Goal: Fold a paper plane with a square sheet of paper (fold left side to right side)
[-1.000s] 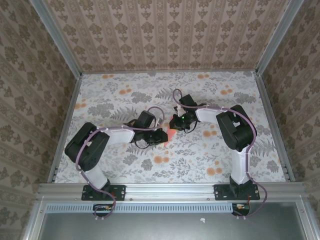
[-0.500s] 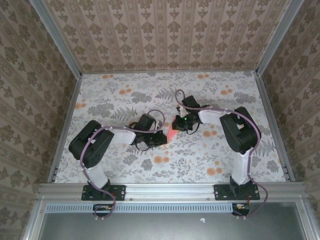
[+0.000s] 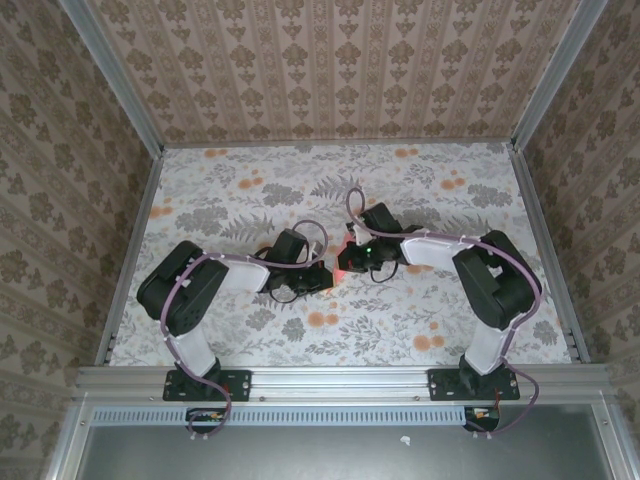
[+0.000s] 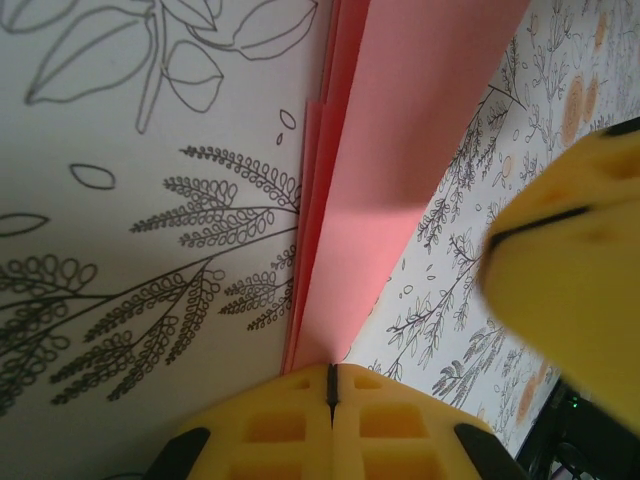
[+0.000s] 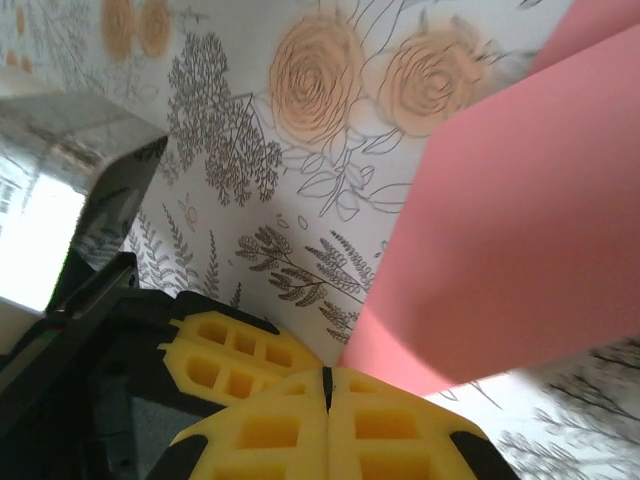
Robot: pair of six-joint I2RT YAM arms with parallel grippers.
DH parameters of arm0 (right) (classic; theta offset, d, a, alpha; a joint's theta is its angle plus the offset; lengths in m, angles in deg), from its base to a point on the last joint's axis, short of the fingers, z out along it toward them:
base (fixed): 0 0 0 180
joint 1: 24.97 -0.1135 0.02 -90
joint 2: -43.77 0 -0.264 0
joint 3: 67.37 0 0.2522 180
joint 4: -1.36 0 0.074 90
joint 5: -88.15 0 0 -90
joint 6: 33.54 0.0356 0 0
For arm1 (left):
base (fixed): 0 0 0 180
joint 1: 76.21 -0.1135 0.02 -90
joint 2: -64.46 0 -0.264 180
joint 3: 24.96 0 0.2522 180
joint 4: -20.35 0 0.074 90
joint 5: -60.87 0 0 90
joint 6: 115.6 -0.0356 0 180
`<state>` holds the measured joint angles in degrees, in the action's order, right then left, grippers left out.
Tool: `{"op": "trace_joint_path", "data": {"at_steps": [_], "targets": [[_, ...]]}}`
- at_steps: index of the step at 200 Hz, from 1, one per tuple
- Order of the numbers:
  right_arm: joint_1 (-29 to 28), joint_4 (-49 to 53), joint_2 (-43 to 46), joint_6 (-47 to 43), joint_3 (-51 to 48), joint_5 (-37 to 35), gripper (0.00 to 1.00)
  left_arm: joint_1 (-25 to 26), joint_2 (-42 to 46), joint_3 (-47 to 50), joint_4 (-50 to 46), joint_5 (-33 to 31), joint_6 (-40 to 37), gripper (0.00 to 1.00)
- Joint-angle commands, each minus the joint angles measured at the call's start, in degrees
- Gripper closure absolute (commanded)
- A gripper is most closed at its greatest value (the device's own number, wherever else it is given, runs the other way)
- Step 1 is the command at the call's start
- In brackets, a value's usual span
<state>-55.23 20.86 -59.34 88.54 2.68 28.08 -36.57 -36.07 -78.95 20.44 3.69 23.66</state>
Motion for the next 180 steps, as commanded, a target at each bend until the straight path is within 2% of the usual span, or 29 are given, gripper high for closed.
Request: {"op": "trace_joint_path", "data": {"at_steps": [1,64,180], "targets": [[-0.37,-1.63,-3.06,1.15,0.81,1.13,0.96,-0.39,-1.71,0.92,-3.90,-3.52,-0.36,0.95],[-0.09,4.54,-6.20,-3.33,2.54,-2.79,0.96,-0.68,-1.88,1.01,-5.10,-3.90,-0.12,0.95],[8.02,8.50,-7.97,-7.98,6.09,-5.33,0.96,-1.67,-3.09,2.98,-4.64,-4.17,-0.04,0.95]]}}
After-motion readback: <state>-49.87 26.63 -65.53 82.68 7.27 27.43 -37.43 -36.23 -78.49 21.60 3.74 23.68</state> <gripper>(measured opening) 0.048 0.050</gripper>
